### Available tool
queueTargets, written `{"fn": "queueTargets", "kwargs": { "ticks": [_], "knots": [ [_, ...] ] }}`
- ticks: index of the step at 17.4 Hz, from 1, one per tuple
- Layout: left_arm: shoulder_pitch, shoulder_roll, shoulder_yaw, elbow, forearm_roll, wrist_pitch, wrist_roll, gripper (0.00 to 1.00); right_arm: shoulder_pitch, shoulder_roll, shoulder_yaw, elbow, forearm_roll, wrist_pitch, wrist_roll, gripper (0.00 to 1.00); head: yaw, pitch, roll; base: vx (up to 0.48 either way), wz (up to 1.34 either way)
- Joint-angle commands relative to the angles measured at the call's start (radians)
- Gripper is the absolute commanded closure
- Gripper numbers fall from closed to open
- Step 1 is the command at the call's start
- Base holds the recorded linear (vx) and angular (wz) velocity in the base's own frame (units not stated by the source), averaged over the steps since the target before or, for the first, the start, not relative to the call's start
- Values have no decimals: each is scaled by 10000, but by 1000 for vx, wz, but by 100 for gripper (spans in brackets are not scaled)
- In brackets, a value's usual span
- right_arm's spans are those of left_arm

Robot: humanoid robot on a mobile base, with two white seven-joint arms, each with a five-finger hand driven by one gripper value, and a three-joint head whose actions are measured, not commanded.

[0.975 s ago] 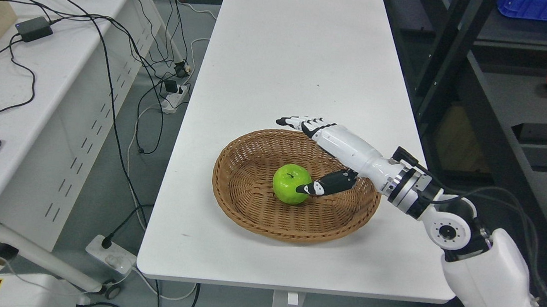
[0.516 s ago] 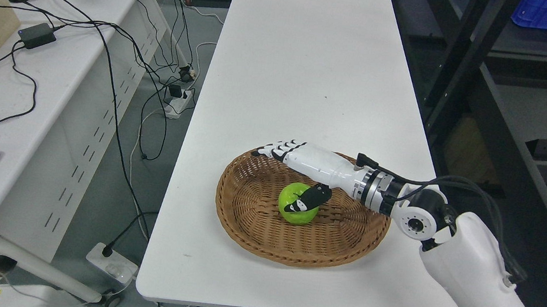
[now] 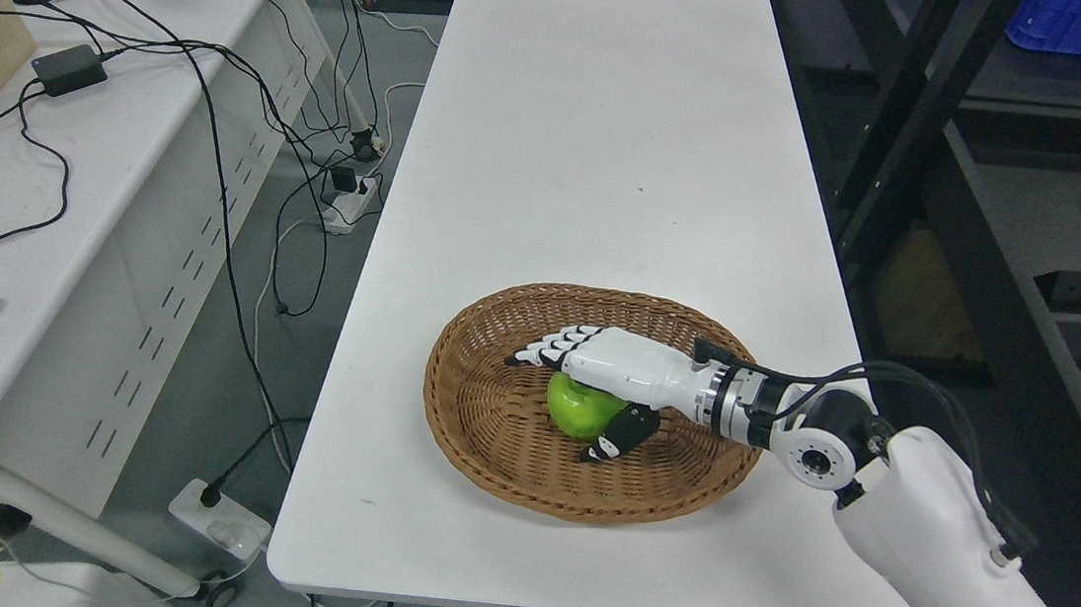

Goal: Place green apple on left shelf middle layer
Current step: 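Close the right hand around the green apple in the basket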

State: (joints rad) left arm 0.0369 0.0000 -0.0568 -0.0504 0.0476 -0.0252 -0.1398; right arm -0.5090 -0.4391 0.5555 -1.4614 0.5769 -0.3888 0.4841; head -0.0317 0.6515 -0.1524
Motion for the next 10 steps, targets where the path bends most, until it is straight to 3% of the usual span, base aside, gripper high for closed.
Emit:
{"fn": "queueTargets", "kwargs": {
  "ticks": [1,4,5,8,10],
  "knots": [
    [0,175,0,-2,0,-9,2,0,-64,-333,351,547,-17,-8,-9,0,0,0,0,0,0],
    [0,175,0,-2,0,6,2,0,-64,-349,0,532,-231,-8,-9,0,0,0,0,0,0],
    [0,175,0,-2,0,-9,2,0,-64,-349,-291,547,-338,-8,-9,6,0,0,0,0,0],
    [0,175,0,-2,0,6,2,0,74,-364,-845,471,-355,-358,-147,55,0,0,0,0,0],
    [0,175,0,-2,0,6,2,0,257,-425,-1151,440,-339,-834,-147,66,0,0,0,0,0]
  ]
}}
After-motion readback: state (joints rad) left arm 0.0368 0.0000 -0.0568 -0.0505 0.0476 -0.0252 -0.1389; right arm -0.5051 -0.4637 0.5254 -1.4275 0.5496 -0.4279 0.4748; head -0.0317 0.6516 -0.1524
